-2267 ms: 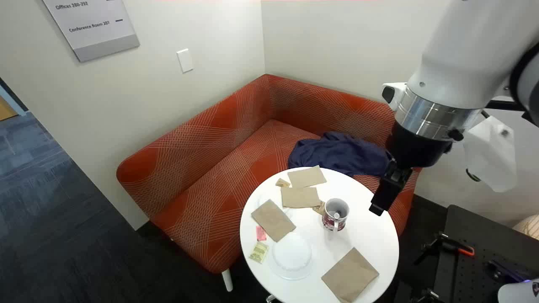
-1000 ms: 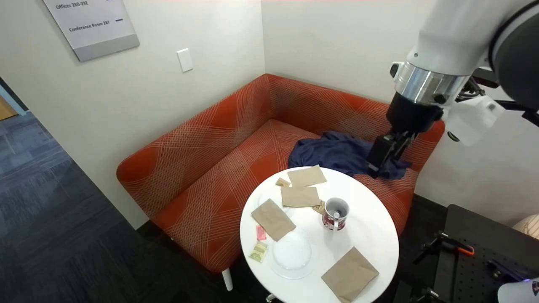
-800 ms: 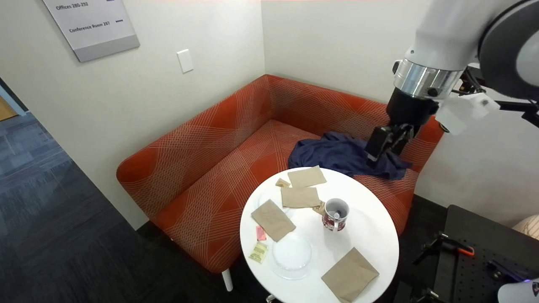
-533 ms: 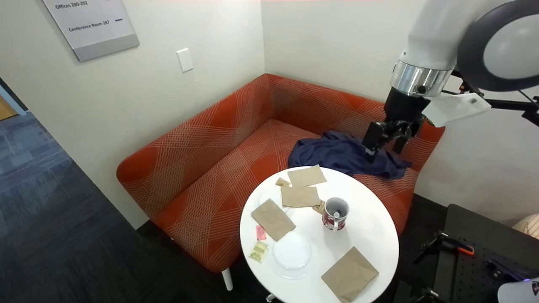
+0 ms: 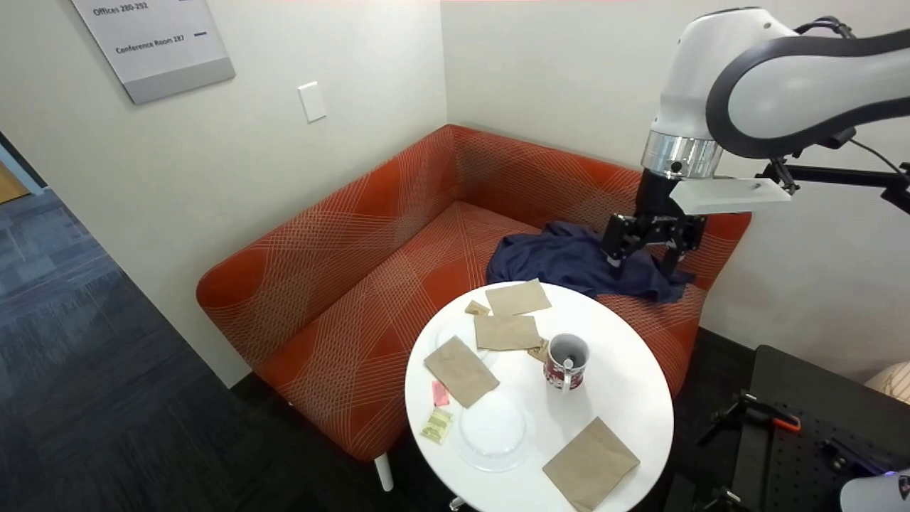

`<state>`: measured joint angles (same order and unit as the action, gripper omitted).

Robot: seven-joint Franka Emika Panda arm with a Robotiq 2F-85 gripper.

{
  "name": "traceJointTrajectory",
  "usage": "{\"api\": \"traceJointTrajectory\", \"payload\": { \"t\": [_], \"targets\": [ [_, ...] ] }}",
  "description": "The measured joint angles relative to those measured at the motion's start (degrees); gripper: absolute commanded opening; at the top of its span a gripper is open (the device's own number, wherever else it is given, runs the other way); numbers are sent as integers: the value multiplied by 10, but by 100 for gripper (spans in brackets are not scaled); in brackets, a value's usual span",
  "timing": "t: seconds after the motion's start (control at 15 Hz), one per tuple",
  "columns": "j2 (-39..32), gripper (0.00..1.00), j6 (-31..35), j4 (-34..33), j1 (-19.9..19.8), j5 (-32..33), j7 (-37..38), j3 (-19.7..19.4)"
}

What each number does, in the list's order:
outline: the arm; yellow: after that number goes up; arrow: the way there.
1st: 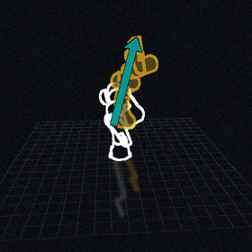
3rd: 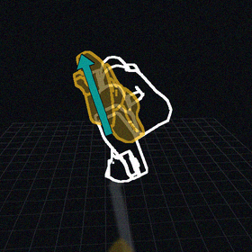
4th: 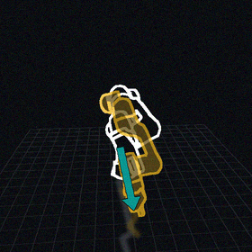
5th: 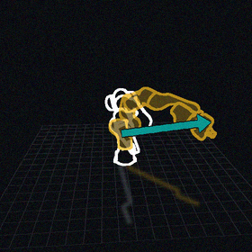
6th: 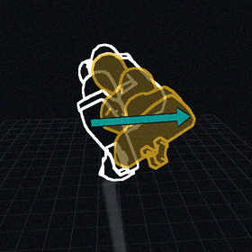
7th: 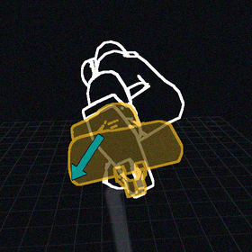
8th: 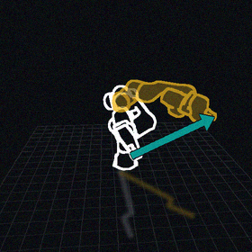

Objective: Take the marker out of the cup and put it on the table

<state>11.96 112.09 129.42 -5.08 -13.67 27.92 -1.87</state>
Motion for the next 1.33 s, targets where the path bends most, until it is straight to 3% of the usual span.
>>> {"api": "traceJointTrajectory", "payload": {
  "t": [0.33,0.87,1.33],
  "targets": [
    [-44,100,7,-2,-6,-26,18,-12],
    [-115,100,79,-1,-14,-39,76,-36],
    [-173,100,124,-2,-27,-78,38,-58]
  ]
}}
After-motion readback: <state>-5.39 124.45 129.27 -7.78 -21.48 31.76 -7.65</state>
